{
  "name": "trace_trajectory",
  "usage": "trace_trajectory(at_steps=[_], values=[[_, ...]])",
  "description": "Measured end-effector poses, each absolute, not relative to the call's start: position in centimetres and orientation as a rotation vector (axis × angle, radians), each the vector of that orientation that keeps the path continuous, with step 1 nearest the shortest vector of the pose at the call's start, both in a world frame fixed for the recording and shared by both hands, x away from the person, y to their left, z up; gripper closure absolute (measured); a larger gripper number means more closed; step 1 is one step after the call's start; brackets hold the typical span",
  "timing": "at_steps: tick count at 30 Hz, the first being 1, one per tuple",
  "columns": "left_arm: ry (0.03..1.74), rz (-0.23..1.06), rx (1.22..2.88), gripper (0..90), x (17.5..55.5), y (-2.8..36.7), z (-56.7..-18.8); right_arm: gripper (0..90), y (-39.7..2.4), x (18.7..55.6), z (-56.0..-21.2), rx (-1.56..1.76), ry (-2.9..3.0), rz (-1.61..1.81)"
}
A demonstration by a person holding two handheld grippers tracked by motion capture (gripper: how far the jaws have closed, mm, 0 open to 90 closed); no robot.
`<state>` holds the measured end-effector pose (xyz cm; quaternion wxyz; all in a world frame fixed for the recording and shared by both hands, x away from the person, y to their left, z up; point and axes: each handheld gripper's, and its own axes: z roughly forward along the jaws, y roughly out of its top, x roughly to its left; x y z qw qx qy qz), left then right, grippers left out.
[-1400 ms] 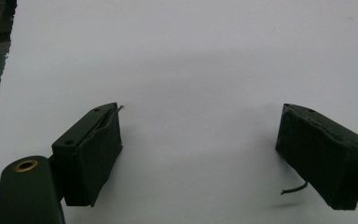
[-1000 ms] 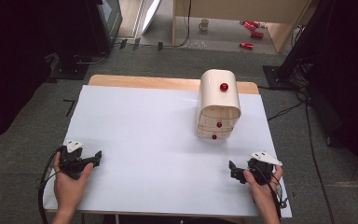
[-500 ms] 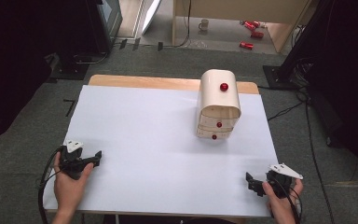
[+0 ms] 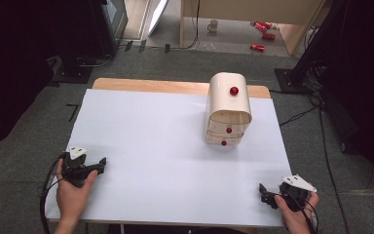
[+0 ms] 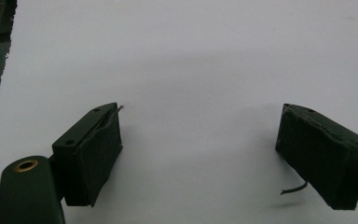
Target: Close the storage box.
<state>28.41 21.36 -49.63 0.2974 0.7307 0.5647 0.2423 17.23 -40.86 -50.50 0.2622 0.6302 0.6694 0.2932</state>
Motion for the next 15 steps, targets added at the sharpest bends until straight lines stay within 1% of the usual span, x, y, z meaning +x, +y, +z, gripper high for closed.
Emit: trace_trajectory(at_steps=[15], values=[[1.501,0.644,1.943,14.1,28.42,21.36,-49.63,0.0,-40.79,17.04,-50.65,1.692,1.800,0.798]])
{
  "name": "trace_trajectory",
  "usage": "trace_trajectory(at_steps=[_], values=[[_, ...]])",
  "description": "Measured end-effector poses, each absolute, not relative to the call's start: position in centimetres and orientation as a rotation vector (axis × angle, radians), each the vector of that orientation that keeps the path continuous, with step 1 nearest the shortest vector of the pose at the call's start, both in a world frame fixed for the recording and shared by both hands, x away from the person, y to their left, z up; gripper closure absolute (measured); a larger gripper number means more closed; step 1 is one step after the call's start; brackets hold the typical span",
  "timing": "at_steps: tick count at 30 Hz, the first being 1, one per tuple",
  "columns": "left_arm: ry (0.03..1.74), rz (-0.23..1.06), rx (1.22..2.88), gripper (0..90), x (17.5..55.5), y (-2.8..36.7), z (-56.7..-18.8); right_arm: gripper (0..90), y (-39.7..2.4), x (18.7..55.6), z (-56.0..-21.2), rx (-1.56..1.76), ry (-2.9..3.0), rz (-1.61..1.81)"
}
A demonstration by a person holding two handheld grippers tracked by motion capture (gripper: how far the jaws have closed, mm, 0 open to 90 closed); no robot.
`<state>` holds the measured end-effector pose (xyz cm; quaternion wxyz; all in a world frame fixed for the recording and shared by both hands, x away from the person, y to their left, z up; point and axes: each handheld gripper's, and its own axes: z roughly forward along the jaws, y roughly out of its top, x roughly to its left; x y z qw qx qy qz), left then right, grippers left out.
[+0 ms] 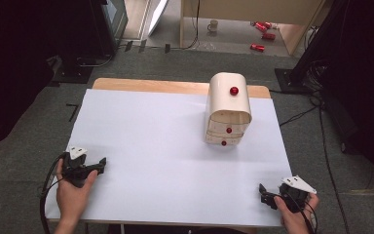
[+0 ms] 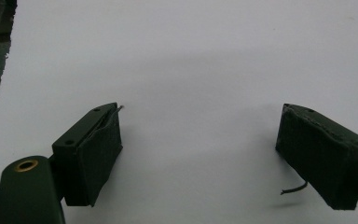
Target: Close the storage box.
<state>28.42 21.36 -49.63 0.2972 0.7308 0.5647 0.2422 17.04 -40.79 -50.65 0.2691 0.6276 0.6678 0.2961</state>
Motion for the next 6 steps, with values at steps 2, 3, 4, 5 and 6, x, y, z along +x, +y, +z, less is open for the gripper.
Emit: trace_trajectory(at_steps=[2,3,4,5,6], values=[[1.501,0.644,1.942,14.1,28.42,21.36,-49.63,0.0,-40.79,17.04,-50.65,1.692,1.800,0.799],[1.501,0.643,1.943,14.1,28.42,21.36,-49.63,0.0,-40.79,17.05,-50.65,1.693,1.799,0.799],[1.501,0.643,1.943,14.1,28.42,21.36,-49.63,0.0,-40.79,17.05,-50.65,1.692,1.799,0.799],[1.501,0.643,1.943,14.1,28.42,21.37,-49.63,0.0,-40.80,17.04,-50.65,1.692,1.800,0.799],[1.501,0.643,1.943,14.1,28.42,21.36,-49.63,0.0,-40.80,17.05,-50.65,1.692,1.800,0.799]])
